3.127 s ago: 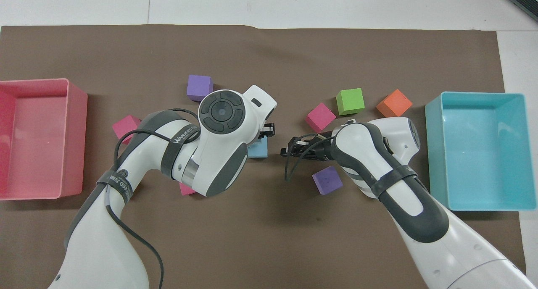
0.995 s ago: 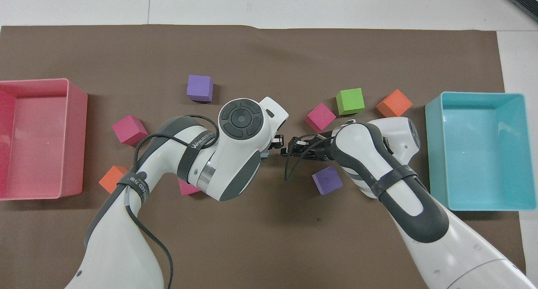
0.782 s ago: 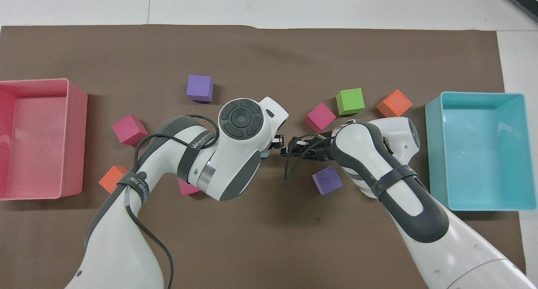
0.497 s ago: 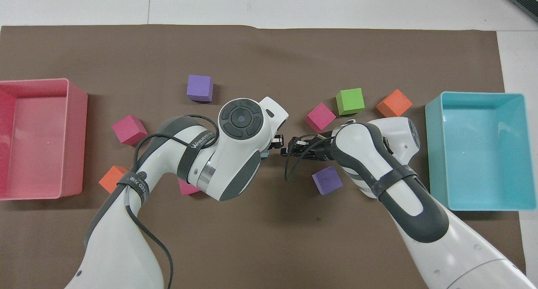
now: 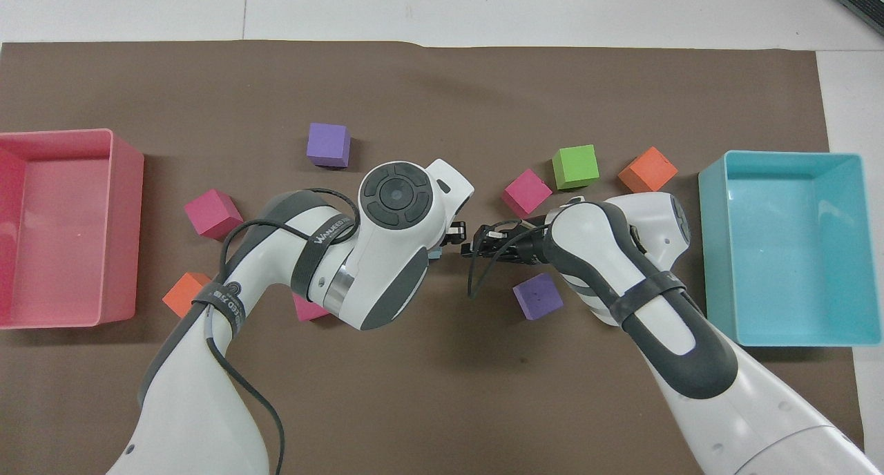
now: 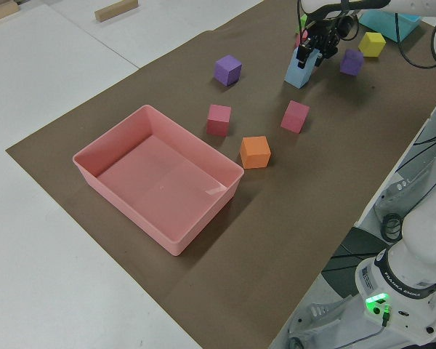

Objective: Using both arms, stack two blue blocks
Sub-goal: 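Lower the held cube onto the centre cube and open the left gripper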

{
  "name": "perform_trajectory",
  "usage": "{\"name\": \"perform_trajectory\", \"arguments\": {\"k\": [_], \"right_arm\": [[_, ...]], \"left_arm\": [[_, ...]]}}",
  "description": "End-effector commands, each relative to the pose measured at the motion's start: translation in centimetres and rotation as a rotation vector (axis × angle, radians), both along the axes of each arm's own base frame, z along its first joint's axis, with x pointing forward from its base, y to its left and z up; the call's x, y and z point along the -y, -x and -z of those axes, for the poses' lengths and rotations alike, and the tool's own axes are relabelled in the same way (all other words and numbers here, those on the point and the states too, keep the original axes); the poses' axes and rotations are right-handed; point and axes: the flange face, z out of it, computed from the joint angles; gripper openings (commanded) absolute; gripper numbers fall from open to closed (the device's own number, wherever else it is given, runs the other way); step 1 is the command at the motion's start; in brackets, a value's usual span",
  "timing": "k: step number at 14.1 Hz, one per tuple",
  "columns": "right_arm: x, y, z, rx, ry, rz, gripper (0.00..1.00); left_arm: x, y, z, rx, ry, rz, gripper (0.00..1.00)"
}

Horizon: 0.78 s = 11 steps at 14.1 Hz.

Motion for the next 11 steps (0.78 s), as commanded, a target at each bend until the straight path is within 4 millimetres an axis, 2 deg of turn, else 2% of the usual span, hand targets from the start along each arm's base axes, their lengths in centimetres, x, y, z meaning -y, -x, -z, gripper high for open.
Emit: {"name": "perform_trajectory", "arguments": {"k": [1,2,3,7,9,11], "right_arm": [[0.2,0.3,-0.1,0.021,-0.010,0.016,0.00],[0.2,0.3,-0.1,0.021,-0.010,0.016,0.00],[0.2,0.3,-0.1,0.021,-0.010,0.016,0.00],[0.2,0.3,-0.1,0.022,-0.010,0.015,0.00],[0.2,0.3,0.0,0.022,-0.012,0.013,0.00],[0.3,0.3,0.0,0.024,-0.012,0.011,0.00]], "left_arm": [[0.3,-0.3,0.5,-0.009,-0.012,-0.001,0.88],[0.2,-0.5,0.5,-0.007,-0.010,-0.004,0.98],[0.3,-0.5,0.3,-0.001,-0.003,-0.004,1.00],[0.0,-0.6,-0.4,0.000,0.007,-0.009,1.00],[0.0,-0.5,-1.5,0.009,0.020,-0.012,1.00],[-0.3,-0.4,-3.4,0.023,0.040,-0.016,1.00]]}}
